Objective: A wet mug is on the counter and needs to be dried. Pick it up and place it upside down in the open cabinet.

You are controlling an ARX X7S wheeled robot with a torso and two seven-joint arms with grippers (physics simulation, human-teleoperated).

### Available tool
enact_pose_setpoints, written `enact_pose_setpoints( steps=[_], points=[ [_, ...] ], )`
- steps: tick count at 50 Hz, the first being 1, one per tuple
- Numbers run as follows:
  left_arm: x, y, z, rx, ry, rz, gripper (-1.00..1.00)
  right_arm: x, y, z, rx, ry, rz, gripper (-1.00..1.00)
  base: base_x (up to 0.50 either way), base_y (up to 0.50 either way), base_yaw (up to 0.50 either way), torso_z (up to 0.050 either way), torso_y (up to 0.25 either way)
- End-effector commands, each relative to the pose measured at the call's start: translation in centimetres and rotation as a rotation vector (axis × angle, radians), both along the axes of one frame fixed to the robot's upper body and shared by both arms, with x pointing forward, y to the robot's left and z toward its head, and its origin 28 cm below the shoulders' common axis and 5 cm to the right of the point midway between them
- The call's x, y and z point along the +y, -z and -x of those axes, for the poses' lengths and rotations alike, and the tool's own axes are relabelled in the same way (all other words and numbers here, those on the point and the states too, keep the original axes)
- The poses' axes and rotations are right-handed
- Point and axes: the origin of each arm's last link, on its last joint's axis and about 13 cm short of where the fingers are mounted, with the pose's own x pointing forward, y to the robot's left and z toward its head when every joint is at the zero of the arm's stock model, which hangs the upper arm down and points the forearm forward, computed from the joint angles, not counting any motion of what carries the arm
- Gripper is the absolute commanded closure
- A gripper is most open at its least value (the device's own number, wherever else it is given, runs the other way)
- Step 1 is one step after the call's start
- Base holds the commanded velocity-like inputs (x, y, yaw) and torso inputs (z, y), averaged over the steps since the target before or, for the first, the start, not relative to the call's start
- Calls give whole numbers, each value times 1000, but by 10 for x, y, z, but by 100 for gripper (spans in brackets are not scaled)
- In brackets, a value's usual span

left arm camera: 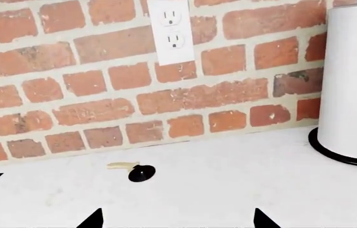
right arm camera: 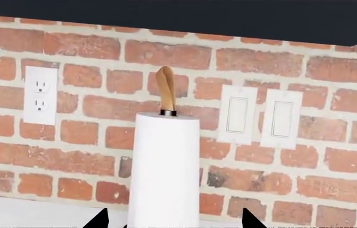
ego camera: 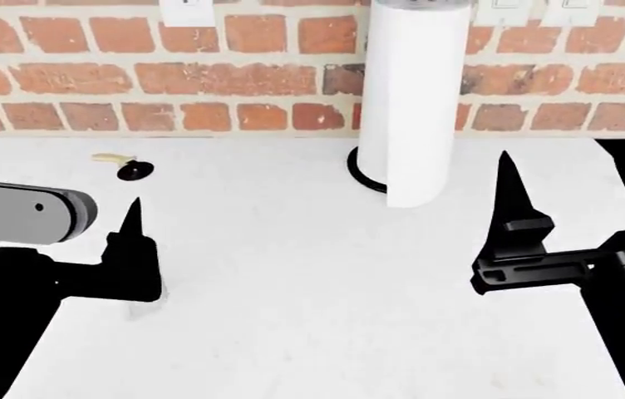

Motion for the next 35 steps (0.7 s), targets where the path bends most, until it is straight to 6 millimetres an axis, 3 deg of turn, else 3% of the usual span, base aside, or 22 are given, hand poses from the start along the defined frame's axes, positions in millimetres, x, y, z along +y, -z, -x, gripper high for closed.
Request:
enact_pose_setpoints(
  steps=[1,9,23,35],
  points=[
    [-2,6,0,53,-8,-7,-100,-1,2,-1,18,9,3,-100,0,0,0,0,0],
    [-4,22,-1,164,0,4,-100,-1,4,-2,17,12,9,-100,0,0,0,0,0],
    [-2,56,7,220,-25,15,-100,0,10,-3,22,3,2,-100,0,0,0,0,0],
    [-2,75,5,234,-50,13,-100,-1,14,-5,21,3,3,-100,0,0,0,0,0]
  ],
)
